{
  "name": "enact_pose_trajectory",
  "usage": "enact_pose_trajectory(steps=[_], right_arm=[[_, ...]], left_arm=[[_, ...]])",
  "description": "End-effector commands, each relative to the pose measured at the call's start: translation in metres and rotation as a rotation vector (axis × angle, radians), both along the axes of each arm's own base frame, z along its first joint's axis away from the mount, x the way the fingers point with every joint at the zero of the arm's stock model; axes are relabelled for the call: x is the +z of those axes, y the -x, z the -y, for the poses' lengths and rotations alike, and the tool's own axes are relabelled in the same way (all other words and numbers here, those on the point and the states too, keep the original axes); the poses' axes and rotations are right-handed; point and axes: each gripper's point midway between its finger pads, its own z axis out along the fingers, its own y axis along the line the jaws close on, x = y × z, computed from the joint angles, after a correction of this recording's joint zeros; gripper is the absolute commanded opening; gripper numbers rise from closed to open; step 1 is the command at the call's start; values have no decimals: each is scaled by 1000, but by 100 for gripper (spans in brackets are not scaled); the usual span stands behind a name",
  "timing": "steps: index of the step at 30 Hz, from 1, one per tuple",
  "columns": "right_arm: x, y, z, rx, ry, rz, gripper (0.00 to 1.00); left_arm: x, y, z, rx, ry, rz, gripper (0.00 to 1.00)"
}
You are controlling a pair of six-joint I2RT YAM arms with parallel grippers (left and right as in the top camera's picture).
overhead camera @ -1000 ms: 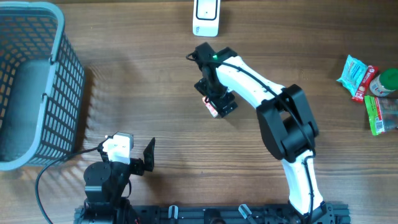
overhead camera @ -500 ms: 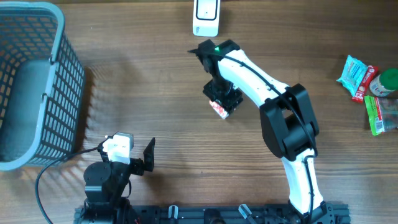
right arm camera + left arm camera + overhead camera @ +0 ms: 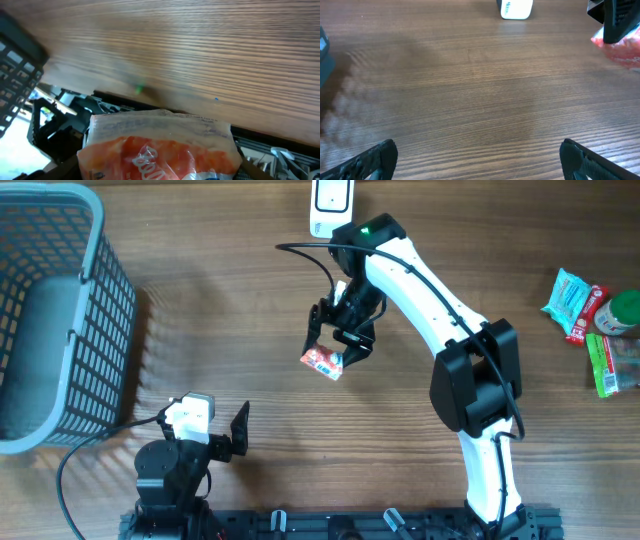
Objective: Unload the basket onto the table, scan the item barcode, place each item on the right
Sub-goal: 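Lift the tissue box and hold it up to the white scanner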
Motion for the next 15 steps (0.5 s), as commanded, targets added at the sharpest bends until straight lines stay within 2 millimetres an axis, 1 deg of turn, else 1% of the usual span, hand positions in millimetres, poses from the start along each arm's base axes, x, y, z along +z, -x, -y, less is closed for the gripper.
enact_pose_trajectory(steps=[1, 2, 3, 5, 7, 9, 11, 12, 13, 15], right_arm=[[8, -2, 4, 29, 21, 65, 70], [-4, -13, 16, 31, 118, 126, 70], [-16, -37, 28, 22, 195, 238, 69], [-16, -65, 28, -31, 178, 329, 65], [-2, -117, 24, -94, 116, 515, 64], [13, -161, 28, -132, 146, 710, 64], [27, -200, 27, -179, 166, 892, 63], [36, -222, 29, -213, 193, 995, 63], [49, -246, 37, -261, 246, 1113, 63], [66, -270, 45, -324, 294, 1231, 63]], left_arm=[[0, 0, 1, -8, -6, 7, 100], [0, 0, 1, -8, -6, 8, 100], [0, 0, 1, -8, -6, 8, 100], [0, 0, 1, -8, -6, 8, 100], [0, 0, 1, -8, -6, 8, 100], [0, 0, 1, -8, -6, 8, 100], [0, 0, 1, -8, -6, 8, 100], [0, 0, 1, -8, -6, 8, 100], [0, 0, 1, -8, -6, 8, 100], [0, 0, 1, -8, -6, 8, 100]])
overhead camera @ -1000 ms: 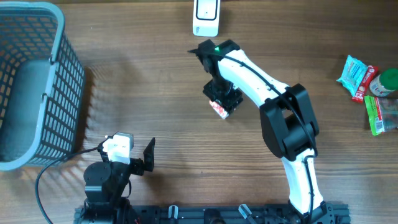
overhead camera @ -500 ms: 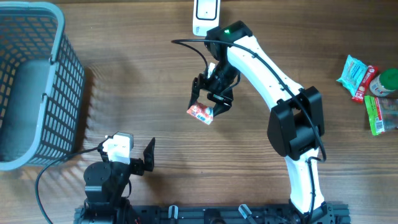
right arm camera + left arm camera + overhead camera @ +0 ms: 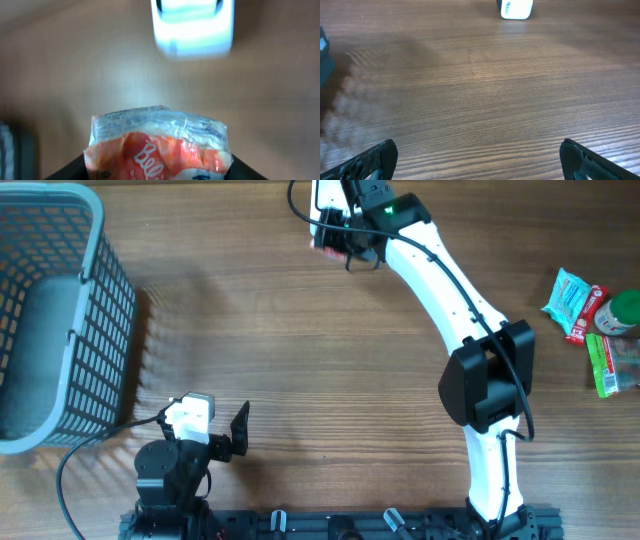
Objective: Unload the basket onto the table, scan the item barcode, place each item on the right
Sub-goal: 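Lift the tissue box and hold it up to the white scanner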
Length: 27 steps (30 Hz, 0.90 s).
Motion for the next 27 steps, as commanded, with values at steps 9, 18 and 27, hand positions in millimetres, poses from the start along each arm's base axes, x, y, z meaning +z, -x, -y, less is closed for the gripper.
enact_pose_trajectory(steps=[9, 18, 27], right_arm=[[63, -125, 4, -185, 60, 694, 62], [-19, -144, -2, -178, 139, 708, 58], [83, -103, 79, -315, 367, 602, 56]], left_arm=[[0, 0, 1, -8, -6, 8, 100], [0, 0, 1, -8, -6, 7, 100], [0, 0, 1, -8, -6, 7, 100]])
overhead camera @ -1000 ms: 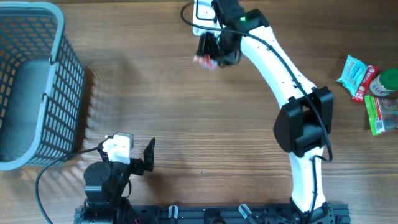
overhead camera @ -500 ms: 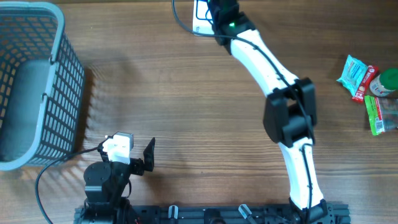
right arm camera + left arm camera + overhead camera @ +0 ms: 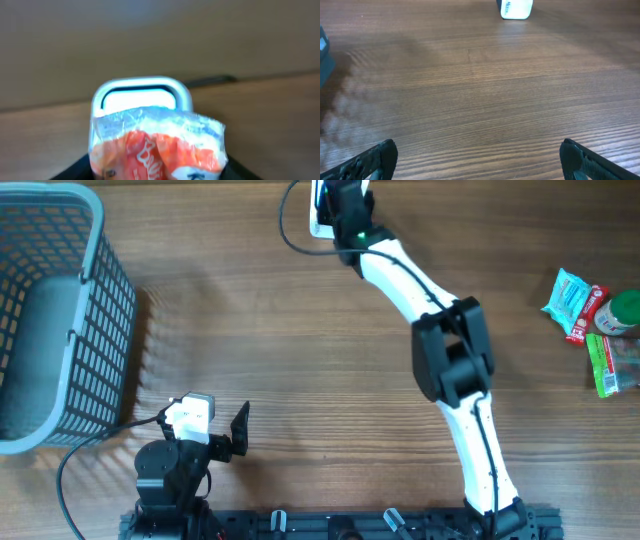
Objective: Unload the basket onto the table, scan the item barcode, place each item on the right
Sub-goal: 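Lift the tissue box and hold it up to the white scanner, then carry the tissue box to the right edge beside the wipes and release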
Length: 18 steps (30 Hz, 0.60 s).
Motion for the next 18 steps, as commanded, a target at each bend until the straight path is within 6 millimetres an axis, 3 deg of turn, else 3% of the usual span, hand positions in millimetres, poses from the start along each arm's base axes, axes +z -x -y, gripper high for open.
enact_pose_trajectory(steps=[1, 3, 4, 5, 10, 12, 14, 15, 16, 17, 18], right_arm=[[141, 30, 97, -254, 138, 86, 54], [146, 49, 162, -369, 215, -7, 55], [133, 54, 200, -409, 235, -84, 56], [119, 55, 222, -422, 235, -140, 56], [-15, 69, 348, -534, 123, -458, 55], [-60, 84, 385, -612, 94, -552, 56], [-85, 97, 406, -645, 89, -615, 61], [-88, 106, 417, -665, 85, -640, 82], [-82, 107, 419, -667, 82, -639, 91], [-59, 108, 419, -669, 79, -623, 100], [-27, 109, 419, -670, 75, -588, 100]], left_arm=[[0, 0, 0, -8, -6, 8, 100], [0, 0, 0, -8, -6, 8, 100], [0, 0, 0, -8, -6, 8, 100], [0, 0, 0, -8, -6, 8, 100], [0, 0, 0, -8, -6, 8, 100], [0, 0, 0, -8, -6, 8, 100], [0, 0, 0, -8, -6, 8, 100], [0, 0, 0, -8, -6, 8, 100], [0, 0, 1, -8, -6, 8, 100], [0, 0, 0, -8, -6, 8, 100], [0, 0, 0, -8, -6, 8, 100]])
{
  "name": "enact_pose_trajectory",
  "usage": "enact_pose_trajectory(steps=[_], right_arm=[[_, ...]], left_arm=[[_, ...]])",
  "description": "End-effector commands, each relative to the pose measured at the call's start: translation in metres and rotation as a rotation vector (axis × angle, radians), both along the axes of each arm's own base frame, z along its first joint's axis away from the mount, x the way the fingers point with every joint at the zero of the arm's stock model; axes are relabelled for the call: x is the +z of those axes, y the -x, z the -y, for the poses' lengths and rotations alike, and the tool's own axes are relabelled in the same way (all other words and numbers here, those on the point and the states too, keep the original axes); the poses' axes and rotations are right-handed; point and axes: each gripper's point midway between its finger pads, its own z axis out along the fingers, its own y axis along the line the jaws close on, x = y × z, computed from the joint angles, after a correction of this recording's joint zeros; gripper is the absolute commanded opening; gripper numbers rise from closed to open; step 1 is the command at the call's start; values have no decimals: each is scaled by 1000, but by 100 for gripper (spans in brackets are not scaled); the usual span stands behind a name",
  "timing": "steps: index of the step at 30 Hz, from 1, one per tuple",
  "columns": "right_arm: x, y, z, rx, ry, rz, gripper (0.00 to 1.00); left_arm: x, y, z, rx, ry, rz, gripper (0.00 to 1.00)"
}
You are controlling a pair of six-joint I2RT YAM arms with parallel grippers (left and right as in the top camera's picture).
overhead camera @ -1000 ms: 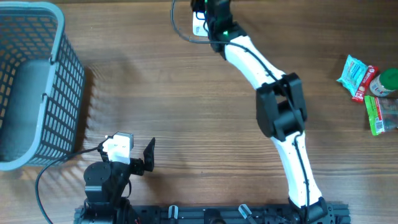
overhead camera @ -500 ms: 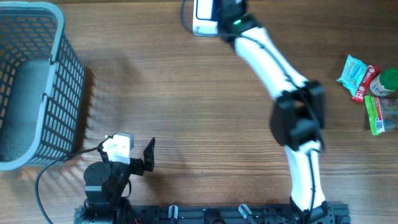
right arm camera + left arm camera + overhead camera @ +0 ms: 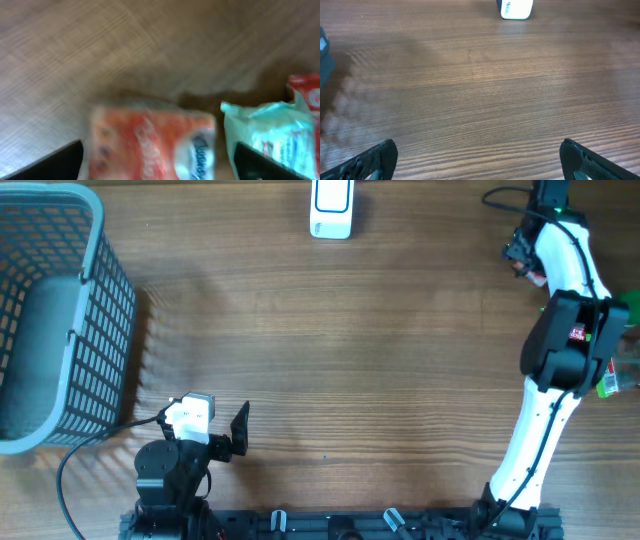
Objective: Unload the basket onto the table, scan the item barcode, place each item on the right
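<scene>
An orange snack packet (image 3: pixel 150 142) shows blurred between my right gripper's (image 3: pixel 159 160) fingers, with a gap on each side; the gripper is open. Overhead, that gripper (image 3: pixel 520 250) is stretched to the table's far right back, with the packet (image 3: pixel 530 272) just under it. The white barcode scanner (image 3: pixel 331 205) stands at the back middle, also in the left wrist view (image 3: pixel 515 8). My left gripper (image 3: pixel 479 160) rests open and empty near the front left (image 3: pixel 240 430).
A grey mesh basket (image 3: pixel 50 310) fills the left side. Beside the orange packet lie a teal packet (image 3: pixel 265 130) and a red one (image 3: pixel 305 95). Overhead, the right arm hides most of that pile; a green bit (image 3: pixel 610 385) shows.
My right gripper went from in front of the scanner at the back middle to the far right back. It no longer grips the orange packet, which now appears smaller, next to the other packets.
First my right gripper held the orange packet above the table's middle. It then had it near the scanner, and after that right in front of the scanner's window. Now it is at the right-hand pile with the packet loose. The left arm stayed still throughout.
</scene>
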Motion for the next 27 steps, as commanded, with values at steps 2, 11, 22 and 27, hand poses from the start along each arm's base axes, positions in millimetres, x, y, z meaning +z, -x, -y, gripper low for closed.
enact_pose_trajectory(steps=[2, 11, 22, 27], right_arm=[[136, 0, -12, 19, -10, 202, 100], [475, 209, -133, 321, -148, 888, 100], [533, 399, -146, 303, 18, 1226, 100], [483, 392, -158, 388, 28, 1434, 100]], left_arm=[[0, 0, 1, -8, -6, 8, 100], [0, 0, 1, -8, -6, 8, 100], [0, 0, 1, -8, -6, 8, 100], [0, 0, 1, -8, -6, 8, 100]])
